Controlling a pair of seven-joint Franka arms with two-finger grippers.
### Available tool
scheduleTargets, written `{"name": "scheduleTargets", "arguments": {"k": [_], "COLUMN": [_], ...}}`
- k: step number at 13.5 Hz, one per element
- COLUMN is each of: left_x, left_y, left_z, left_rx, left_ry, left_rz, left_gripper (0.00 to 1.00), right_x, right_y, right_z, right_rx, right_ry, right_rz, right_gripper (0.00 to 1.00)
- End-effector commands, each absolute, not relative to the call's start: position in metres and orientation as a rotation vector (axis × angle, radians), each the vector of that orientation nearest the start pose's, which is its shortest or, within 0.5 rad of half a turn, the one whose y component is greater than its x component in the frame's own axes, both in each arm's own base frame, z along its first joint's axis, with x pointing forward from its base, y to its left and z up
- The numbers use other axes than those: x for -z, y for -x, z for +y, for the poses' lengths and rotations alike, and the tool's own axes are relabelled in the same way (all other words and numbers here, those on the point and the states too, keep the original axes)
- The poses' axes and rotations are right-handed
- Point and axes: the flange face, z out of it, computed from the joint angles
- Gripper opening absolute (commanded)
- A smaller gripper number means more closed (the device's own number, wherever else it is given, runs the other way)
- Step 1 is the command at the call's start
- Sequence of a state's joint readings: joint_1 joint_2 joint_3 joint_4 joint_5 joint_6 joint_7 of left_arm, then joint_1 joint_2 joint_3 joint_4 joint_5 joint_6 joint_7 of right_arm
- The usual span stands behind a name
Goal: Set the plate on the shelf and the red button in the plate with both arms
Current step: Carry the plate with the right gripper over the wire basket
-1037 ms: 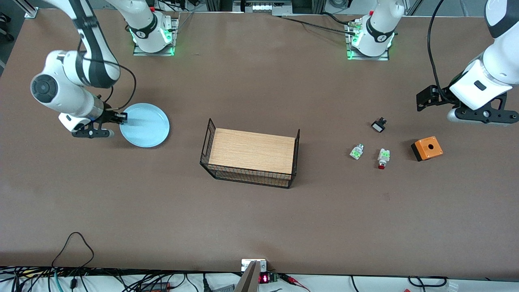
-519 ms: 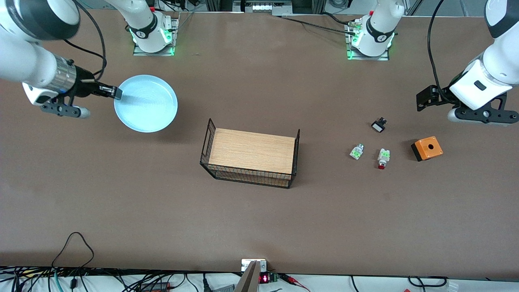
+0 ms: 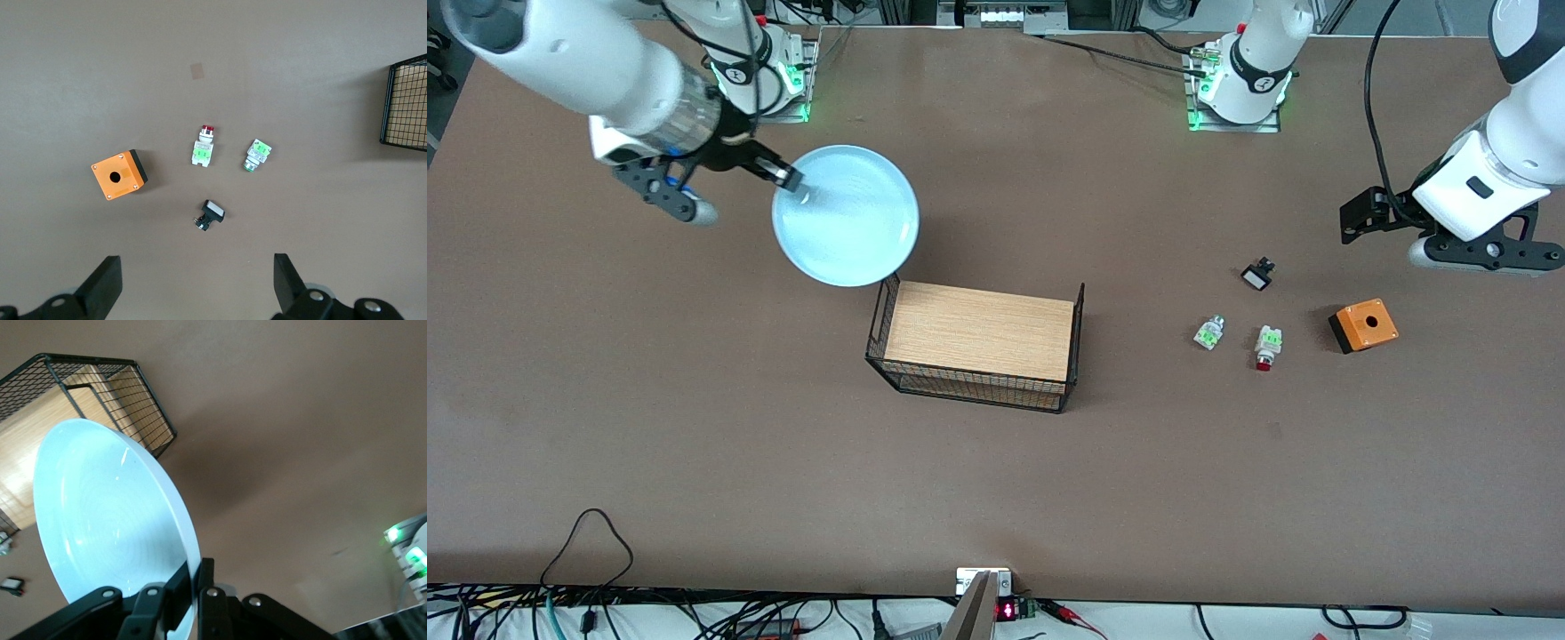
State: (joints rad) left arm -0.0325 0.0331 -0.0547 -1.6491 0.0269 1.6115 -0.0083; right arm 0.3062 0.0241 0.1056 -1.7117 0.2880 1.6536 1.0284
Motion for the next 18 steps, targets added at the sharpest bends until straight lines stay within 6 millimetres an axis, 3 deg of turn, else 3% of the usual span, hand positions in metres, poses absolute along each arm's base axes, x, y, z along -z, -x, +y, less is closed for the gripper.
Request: {"name": "scheduleTargets", "arguments": {"k": [1, 4, 9, 14, 18], "left_x": [-0.576, -0.577, -0.577, -0.577, -0.576], "left_y": [-0.562, -0.563, -0.563, -0.563, -0.563], "left_z": [-0.044, -0.044, -0.044, -0.044, -0.041], "left_rx": [-0.115, -0.112, -0.112, -0.11, -0.117], "left_ry": [3.103, 3.103, 3.103, 3.104, 3.105], "left_rz": [0.141, 0.141, 0.141, 0.139, 0.132], "left_gripper": [1.0, 1.0, 1.0, 1.0, 1.0], "right_x": [-0.548, -0.525, -0.499, -0.467, -0.444], "right_y": [-0.518, -0.527, -0.525, -0.537, -0.547], "right_z": [0.285, 0.324, 0.372, 0.389, 0.391], "right_rx": [-0.405, -0.37, -0.338, -0.238, -0.192], "right_ry": [2.71, 2.636, 2.634, 2.643, 2.654], "right_rz": [1.118, 1.238, 1.242, 1.217, 1.21], "right_gripper": [0.0, 0.0, 0.0, 0.0, 0.0]}}
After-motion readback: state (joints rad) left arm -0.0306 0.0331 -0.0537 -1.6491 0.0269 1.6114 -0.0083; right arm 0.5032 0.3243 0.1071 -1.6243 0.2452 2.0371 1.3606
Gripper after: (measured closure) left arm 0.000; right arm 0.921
